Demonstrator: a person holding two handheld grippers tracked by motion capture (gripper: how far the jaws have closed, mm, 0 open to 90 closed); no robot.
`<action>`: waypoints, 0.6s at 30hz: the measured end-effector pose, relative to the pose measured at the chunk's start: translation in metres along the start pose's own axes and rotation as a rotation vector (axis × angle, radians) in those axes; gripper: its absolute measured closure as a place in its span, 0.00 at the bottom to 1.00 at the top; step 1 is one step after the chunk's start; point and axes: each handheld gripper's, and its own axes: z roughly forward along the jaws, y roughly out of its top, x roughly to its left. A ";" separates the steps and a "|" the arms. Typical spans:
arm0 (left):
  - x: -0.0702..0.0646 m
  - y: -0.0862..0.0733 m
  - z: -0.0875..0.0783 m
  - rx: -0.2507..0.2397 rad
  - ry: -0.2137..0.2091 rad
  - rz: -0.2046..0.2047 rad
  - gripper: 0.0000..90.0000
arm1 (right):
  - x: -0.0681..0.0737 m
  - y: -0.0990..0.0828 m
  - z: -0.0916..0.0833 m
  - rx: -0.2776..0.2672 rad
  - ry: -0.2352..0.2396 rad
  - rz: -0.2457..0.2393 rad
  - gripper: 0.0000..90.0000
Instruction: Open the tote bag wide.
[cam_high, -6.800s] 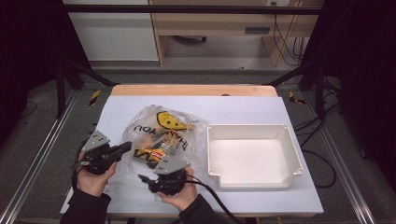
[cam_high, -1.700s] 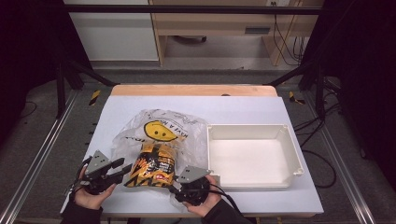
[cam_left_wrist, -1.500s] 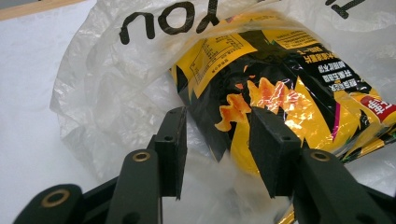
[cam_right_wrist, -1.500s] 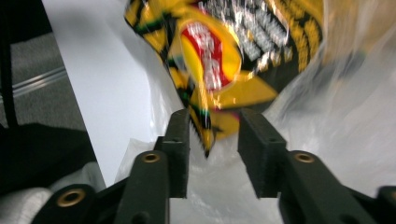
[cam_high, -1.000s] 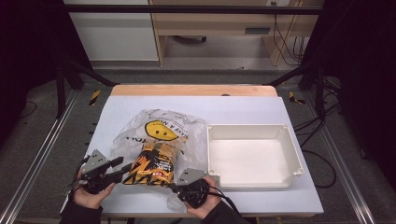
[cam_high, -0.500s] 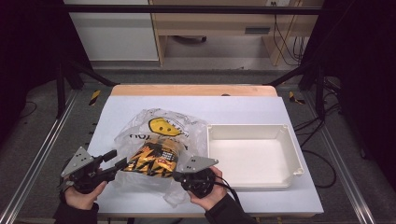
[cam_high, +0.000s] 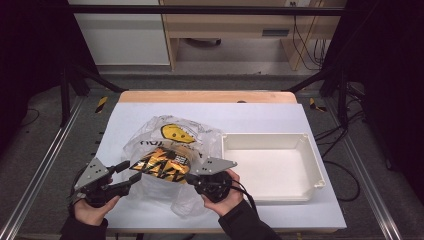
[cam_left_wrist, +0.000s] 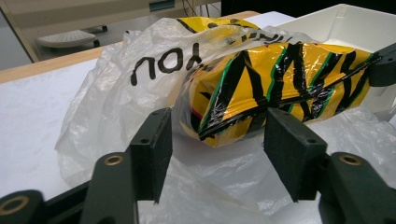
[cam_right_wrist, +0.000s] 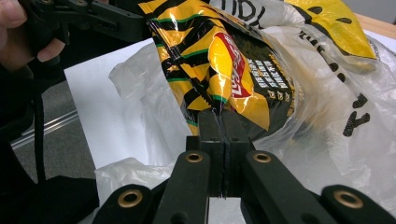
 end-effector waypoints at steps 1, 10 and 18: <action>0.000 0.001 0.001 -0.001 -0.001 0.003 0.49 | 0.000 0.000 0.000 -0.003 -0.003 -0.001 1.00; -0.003 0.005 0.007 -0.003 0.018 0.003 0.76 | -0.003 0.001 0.001 0.001 -0.020 -0.004 1.00; -0.008 0.008 0.008 0.007 0.026 0.012 0.96 | -0.005 0.000 0.000 -0.009 -0.034 0.001 1.00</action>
